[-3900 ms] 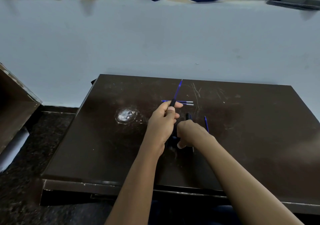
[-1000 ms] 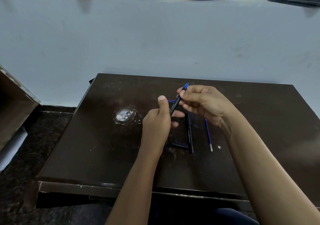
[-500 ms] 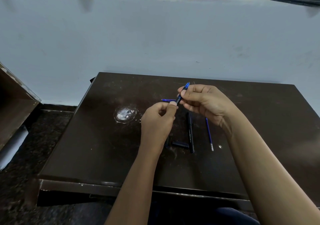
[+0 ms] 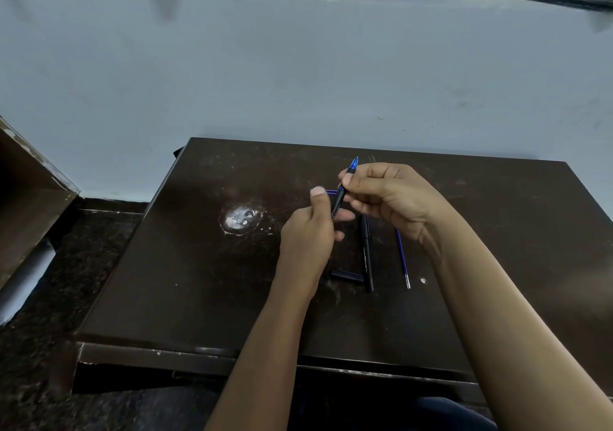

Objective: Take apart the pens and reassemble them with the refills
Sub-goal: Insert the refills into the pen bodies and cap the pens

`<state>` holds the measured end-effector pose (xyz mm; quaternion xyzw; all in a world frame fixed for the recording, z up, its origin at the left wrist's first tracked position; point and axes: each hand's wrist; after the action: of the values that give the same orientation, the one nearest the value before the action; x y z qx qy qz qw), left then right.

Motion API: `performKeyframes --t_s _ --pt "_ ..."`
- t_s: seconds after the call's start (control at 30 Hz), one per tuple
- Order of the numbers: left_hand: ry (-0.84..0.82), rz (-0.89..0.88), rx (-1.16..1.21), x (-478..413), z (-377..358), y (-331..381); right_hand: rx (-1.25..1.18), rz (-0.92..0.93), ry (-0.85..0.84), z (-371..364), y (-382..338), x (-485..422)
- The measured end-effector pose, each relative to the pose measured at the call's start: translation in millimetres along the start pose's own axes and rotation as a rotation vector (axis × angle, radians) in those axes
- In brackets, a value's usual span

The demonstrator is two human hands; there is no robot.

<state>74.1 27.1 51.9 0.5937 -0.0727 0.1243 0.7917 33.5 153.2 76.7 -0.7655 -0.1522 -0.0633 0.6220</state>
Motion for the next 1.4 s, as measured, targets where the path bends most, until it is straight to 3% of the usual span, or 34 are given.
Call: performKeyframes --t_s 0.17,0.33,0.53,0.7,0.87,1.0,1.23,1.4 --pt "0.059 -0.094 -0.048 -1.7 1.9 -5.1 -0.006 0.002 0.01 1.9 -0.7 -0.2" --pt "0.008 -0.006 0.009 -1.5 -0.5 -2.3 -0.007 0.003 -0.004 1.3 -0.1 0.2" --pt "0.084 -0.135 0.012 -3.1 3.1 -6.7 0.002 0.007 -0.016 3.3 -0.6 -0.5" --pt "0.007 -0.046 0.001 -4.7 -1.5 -5.7 -0.004 0.01 -0.009 3.1 1.9 -2.1" --pt "0.041 -0.162 -0.071 -1.6 2.6 -9.7 0.027 0.008 0.003 1.9 2.9 -3.3" --pt "0.001 -0.07 -0.01 -3.9 -3.0 -4.5 0.053 0.018 0.002 1.5 3.9 -4.7" --pt "-0.07 -0.06 0.016 -3.6 -1.6 -4.9 -0.123 -0.028 -0.174 8.5 0.2 -4.2" --pt "-0.061 -0.096 0.01 -6.7 -1.8 -8.5 -0.197 0.027 -0.102 4.6 3.8 -3.1"
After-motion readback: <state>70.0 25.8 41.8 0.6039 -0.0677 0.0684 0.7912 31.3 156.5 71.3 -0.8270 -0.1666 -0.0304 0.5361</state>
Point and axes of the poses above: each hand's wrist, its own x-axis away from the middle knuckle, its own z-axis out of the back of the hand, y = z × x, and after that the axes turned 7 degrees about -x, right-handed
